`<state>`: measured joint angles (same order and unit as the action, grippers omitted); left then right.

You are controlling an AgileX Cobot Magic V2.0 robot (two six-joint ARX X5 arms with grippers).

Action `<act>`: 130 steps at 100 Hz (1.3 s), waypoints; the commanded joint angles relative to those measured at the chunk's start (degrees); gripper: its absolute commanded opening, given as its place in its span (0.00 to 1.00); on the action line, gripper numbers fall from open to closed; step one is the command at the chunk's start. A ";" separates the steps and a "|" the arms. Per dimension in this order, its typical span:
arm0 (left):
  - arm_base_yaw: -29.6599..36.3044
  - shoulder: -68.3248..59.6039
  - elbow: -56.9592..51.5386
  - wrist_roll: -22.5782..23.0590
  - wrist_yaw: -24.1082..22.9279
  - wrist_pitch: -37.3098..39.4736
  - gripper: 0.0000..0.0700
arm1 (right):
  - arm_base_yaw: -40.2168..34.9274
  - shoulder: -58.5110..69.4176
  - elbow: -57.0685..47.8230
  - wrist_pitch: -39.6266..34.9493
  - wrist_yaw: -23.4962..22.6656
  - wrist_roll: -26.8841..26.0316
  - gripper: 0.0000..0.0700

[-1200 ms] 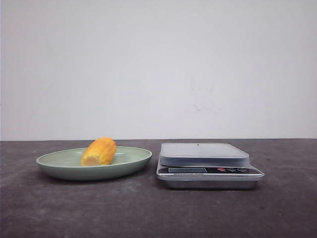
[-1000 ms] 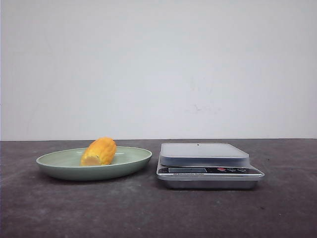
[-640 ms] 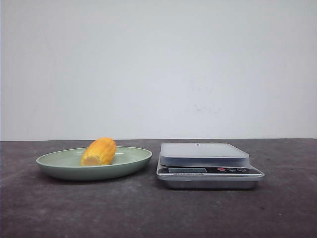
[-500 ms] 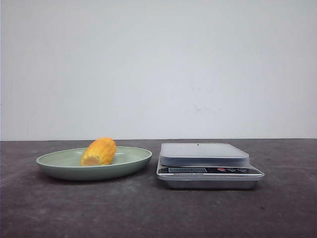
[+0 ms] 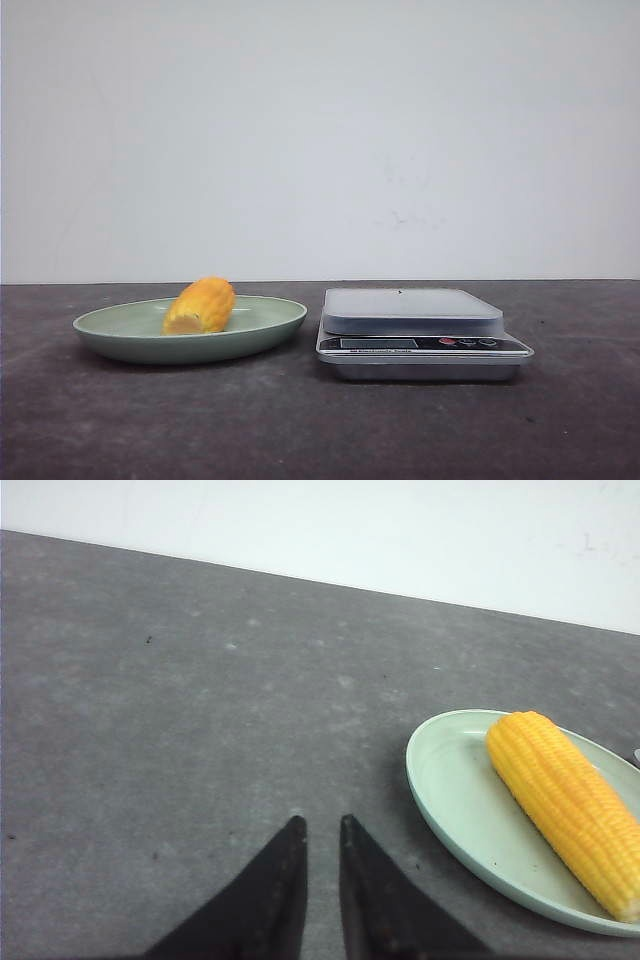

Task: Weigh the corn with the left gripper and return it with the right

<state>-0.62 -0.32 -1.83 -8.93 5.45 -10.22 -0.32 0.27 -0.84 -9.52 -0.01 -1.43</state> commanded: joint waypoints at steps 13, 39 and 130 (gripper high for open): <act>0.04 0.07 0.70 0.52 0.04 -0.52 0.02 | 0.07 -0.04 0.28 0.94 -0.04 -1.57 0.02; 0.04 0.07 0.70 1.68 -1.01 -0.15 0.02 | 0.07 -0.04 0.26 1.38 -0.44 -4.42 0.02; 7.48 -45.66 -52.61 -7.78 7.10 -7.96 0.67 | -2.38 32.79 -47.69 -15.63 -9.46 -10.45 0.70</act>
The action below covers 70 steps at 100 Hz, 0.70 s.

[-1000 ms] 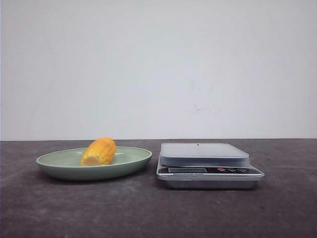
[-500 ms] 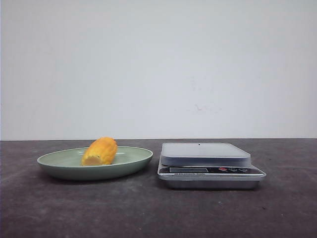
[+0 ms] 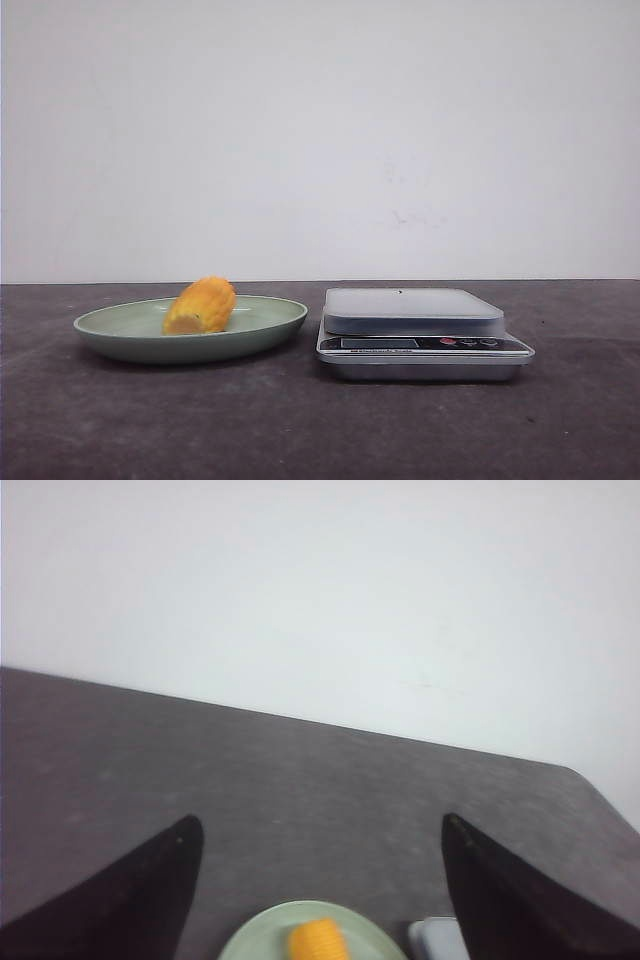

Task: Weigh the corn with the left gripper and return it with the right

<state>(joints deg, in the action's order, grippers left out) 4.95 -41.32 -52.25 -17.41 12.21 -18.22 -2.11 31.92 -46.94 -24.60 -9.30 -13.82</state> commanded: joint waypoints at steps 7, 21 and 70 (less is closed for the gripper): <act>6.21 -10.78 -4.74 0.74 0.20 -0.11 0.64 | -1.33 1.99 -3.04 -2.56 -0.15 2.71 0.70; 15.08 -24.13 -8.26 4.28 -5.75 -0.15 0.61 | -2.01 2.86 -5.29 -6.29 -0.09 4.50 0.70; 22.38 -53.79 -9.35 3.52 -8.52 0.20 0.62 | -2.64 2.80 -5.60 -7.82 -0.02 4.52 0.70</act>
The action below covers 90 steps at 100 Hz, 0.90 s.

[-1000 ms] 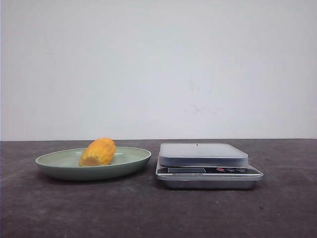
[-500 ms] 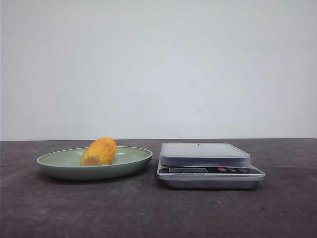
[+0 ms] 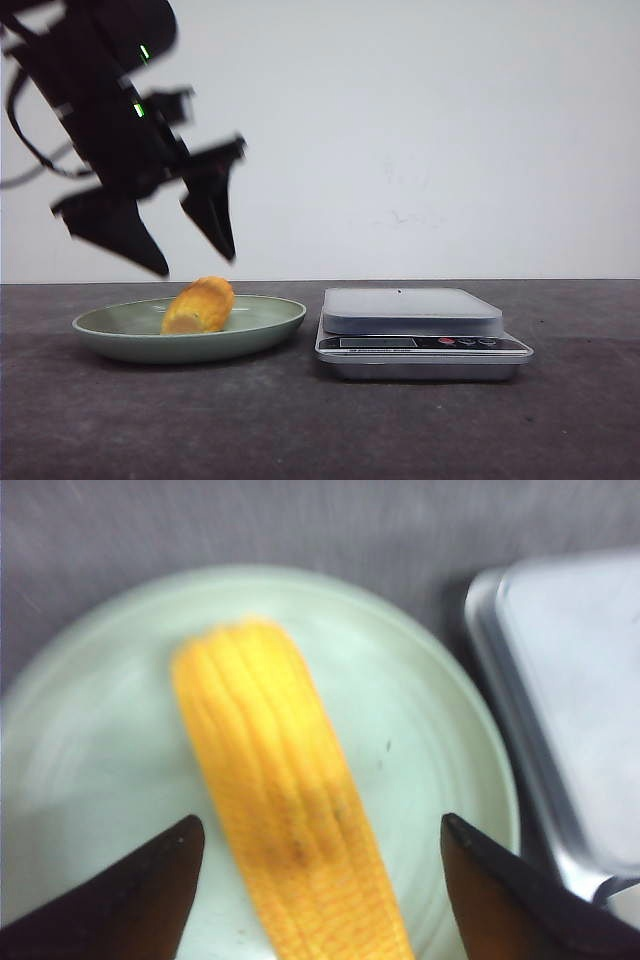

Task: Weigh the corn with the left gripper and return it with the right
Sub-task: 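Lower the open left gripper onto the yellow corn cob on the plate, then close the left gripper on the corn and lift it off the plate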

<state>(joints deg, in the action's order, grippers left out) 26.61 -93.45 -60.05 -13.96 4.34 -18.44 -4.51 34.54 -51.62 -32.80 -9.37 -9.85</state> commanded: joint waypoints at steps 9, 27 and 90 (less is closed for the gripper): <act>1.77 -3.63 -1.55 -0.57 -1.62 0.48 0.62 | -0.24 0.17 -0.92 0.37 0.24 0.55 0.70; 3.13 -5.60 -1.55 -0.66 -4.09 0.33 0.54 | -0.24 0.17 -0.92 0.20 0.26 0.57 0.70; 8.81 8.39 -5.90 -2.80 -5.73 -1.88 0.02 | -0.24 0.17 -0.92 0.11 0.37 0.50 0.70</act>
<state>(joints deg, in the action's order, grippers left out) 32.67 -84.03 -63.70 -15.25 -1.72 -20.38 -4.51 34.52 -51.62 -33.21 -9.04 -9.65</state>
